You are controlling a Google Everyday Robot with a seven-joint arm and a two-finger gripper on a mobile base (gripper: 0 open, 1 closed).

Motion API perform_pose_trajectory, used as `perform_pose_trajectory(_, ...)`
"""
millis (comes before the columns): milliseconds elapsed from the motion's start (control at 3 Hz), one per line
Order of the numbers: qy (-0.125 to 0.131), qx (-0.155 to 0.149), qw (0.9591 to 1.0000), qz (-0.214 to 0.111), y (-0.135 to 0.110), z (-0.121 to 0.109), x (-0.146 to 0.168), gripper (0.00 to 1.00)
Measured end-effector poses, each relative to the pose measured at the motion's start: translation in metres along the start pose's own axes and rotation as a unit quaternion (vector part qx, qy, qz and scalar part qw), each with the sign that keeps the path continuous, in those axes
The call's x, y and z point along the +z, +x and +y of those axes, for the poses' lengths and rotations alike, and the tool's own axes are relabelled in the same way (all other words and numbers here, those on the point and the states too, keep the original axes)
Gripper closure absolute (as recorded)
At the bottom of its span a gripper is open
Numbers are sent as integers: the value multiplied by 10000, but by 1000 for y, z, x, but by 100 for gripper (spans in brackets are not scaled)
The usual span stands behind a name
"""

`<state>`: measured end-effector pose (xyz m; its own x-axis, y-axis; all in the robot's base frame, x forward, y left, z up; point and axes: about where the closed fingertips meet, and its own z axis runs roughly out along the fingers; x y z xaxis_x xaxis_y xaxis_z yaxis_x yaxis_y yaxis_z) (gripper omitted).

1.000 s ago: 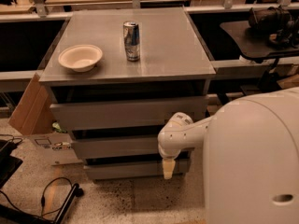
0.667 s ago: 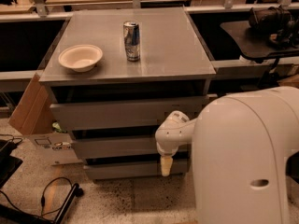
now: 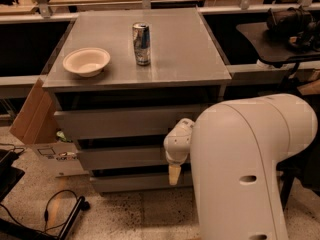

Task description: Open middle drawer

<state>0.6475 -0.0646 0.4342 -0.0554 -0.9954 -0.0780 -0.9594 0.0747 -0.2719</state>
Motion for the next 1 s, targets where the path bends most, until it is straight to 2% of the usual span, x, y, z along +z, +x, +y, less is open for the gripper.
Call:
perform_pose_trajectory(333, -208, 139, 9997, 46, -4, 8, 13, 26)
perform_pose_trajectory(667, -477, 281, 9984, 118, 5, 26, 20, 49)
perform_pose_trajectory(1000, -482, 284, 9984, 119, 5, 26, 18, 72)
